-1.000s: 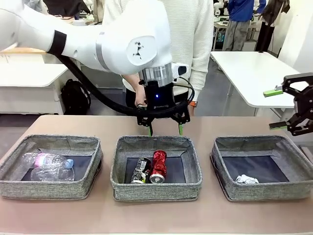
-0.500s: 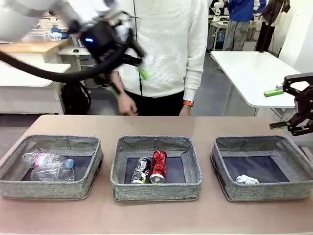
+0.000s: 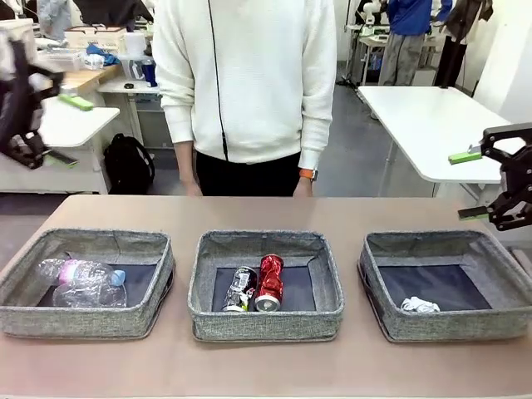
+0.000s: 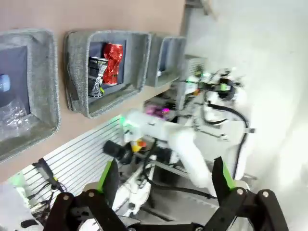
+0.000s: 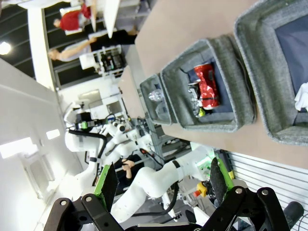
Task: Sort the waste into the appropriate baskets.
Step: Place the picked waste into the Fabric basket indicated by the person.
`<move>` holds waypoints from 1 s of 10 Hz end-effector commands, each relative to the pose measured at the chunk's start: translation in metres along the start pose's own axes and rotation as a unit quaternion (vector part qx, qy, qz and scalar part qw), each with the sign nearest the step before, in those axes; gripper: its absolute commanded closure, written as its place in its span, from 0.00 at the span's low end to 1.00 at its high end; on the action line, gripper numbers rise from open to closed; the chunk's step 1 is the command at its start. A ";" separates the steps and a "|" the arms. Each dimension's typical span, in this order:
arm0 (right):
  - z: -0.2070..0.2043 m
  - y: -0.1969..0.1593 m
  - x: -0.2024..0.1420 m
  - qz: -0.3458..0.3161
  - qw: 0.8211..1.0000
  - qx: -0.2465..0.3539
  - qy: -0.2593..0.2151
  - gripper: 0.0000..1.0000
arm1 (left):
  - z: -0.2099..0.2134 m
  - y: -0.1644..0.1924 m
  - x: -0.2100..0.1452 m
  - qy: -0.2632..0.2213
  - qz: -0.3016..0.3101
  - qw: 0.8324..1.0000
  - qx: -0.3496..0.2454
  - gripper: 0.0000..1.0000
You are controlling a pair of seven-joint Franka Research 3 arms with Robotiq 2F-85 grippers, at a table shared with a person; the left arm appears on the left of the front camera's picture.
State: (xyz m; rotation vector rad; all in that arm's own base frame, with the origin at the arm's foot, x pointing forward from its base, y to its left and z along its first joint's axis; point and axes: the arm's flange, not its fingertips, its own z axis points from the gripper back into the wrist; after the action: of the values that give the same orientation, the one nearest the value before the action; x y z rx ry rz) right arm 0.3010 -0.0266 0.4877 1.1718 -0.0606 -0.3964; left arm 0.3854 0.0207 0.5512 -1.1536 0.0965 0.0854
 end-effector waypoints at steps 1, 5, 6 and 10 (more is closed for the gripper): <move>0.000 0.004 0.000 -0.009 1.000 0.009 0.002 0.00 | 0.017 0.048 -0.003 -0.010 0.001 0.996 -0.092 0.00; 0.000 0.004 0.000 -0.009 1.000 0.009 0.002 0.00 | 0.006 0.110 -0.010 0.017 0.015 0.994 -0.106 0.00; 0.000 0.004 0.000 -0.009 1.000 0.009 0.002 0.00 | 0.022 0.107 -0.014 -0.008 0.017 0.996 -0.089 0.00; 0.000 0.004 0.000 -0.009 1.000 0.009 0.002 0.00 | 0.022 0.107 -0.014 -0.008 0.017 0.996 -0.089 0.00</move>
State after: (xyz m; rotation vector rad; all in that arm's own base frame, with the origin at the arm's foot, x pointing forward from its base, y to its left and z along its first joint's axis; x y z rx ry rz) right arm 0.3010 -0.0266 0.4878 1.1717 -0.0606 -0.3962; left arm 0.3620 0.0868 0.4612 -1.3238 0.0912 0.1371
